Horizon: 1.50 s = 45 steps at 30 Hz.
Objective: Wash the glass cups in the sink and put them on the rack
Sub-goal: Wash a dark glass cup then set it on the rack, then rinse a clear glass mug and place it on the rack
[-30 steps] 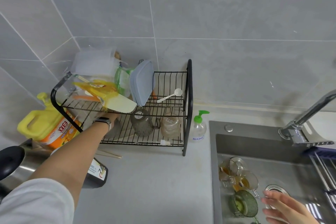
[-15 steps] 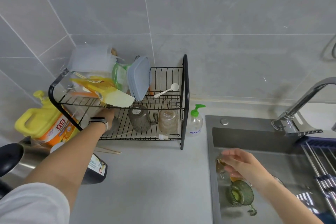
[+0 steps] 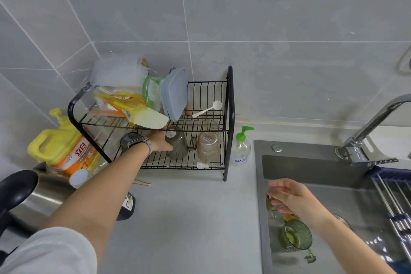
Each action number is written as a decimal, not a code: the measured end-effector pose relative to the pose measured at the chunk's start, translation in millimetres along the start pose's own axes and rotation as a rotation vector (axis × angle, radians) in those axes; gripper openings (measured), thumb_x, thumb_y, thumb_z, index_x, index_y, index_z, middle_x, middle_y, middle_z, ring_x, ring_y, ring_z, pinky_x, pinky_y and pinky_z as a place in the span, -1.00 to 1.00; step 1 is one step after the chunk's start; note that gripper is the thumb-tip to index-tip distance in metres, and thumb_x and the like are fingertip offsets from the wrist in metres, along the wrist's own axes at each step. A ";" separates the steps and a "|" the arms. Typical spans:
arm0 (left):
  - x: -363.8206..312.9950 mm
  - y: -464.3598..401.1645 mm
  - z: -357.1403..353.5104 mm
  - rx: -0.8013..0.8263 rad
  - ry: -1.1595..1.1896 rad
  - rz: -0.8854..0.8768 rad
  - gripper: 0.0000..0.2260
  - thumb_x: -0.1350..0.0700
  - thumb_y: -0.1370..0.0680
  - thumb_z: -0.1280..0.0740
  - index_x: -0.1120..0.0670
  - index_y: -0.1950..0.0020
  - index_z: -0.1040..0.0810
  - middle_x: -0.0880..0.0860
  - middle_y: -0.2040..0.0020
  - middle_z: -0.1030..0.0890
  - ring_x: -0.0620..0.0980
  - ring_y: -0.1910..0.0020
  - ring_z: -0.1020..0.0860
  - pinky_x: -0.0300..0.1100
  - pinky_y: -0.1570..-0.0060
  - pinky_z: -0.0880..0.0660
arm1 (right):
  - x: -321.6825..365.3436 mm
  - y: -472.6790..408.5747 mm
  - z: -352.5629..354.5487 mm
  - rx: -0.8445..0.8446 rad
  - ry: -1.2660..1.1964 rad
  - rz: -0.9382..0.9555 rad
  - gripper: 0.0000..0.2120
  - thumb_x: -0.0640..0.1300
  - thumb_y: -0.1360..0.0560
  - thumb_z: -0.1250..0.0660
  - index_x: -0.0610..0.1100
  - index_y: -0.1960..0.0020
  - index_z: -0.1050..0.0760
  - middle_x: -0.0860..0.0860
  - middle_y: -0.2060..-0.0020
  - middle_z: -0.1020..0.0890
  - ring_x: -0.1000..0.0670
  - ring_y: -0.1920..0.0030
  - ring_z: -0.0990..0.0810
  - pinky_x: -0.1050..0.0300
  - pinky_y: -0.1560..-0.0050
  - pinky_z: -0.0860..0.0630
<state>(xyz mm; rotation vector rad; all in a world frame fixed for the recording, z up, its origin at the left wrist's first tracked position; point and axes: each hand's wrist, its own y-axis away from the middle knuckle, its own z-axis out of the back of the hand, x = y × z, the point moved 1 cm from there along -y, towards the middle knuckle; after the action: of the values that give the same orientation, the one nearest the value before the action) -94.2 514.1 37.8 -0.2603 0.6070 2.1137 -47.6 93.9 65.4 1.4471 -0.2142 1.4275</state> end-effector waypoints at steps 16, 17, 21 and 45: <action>5.2 16.4 14.3 0.128 -0.362 0.093 -0.22 0.02 -0.31 -0.58 0.14 -0.42 -0.30 0.18 -0.32 -0.46 0.14 -0.28 -0.46 -0.10 -0.18 -0.45 | -16.7 -14.9 -20.1 0.103 0.091 -0.013 -0.87 -0.20 -0.56 -0.29 0.00 -0.04 -0.53 0.04 0.05 -0.66 0.04 0.11 -0.65 0.23 0.15 -0.53; 5.4 17.8 15.1 0.135 -0.365 0.096 -0.18 -0.01 -0.29 -0.59 0.09 -0.44 -0.27 0.13 -0.35 -0.44 0.12 -0.29 -0.45 -0.12 -0.19 -0.44 | -15.7 -15.3 -22.5 0.111 0.104 -0.008 -0.86 -0.20 -0.57 -0.29 0.02 -0.03 -0.52 0.04 0.05 -0.65 0.05 0.10 -0.64 0.23 0.13 -0.54; -20.3 22.5 4.1 0.057 -0.350 -0.012 -0.14 -0.08 -0.35 -0.52 0.06 -0.52 -0.15 0.08 -0.50 -0.23 0.09 -0.45 -0.28 -0.13 -0.33 -0.32 | -12.5 -16.2 -28.8 0.137 0.158 0.023 -0.86 -0.20 -0.58 -0.26 0.04 0.00 -0.50 0.05 0.05 -0.64 0.05 0.08 -0.64 0.26 0.12 -0.54; -84.6 -3.0 -44.6 0.111 -0.194 -0.187 -0.41 0.04 -0.38 -0.53 0.07 -0.35 -0.41 0.08 -0.22 -0.54 0.08 -0.18 -0.51 -0.13 -0.11 -0.50 | -48.5 -4.7 10.9 0.064 0.313 0.150 -0.87 -0.14 -0.58 -0.29 0.05 -0.09 -0.49 0.19 0.02 -0.58 0.15 -0.02 -0.59 0.39 0.09 -0.50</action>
<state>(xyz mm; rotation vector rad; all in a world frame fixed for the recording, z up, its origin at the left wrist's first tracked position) -44.6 432.5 32.4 -0.0461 0.5604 1.8911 -50.6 63.0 26.3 1.2574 -0.0810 1.7748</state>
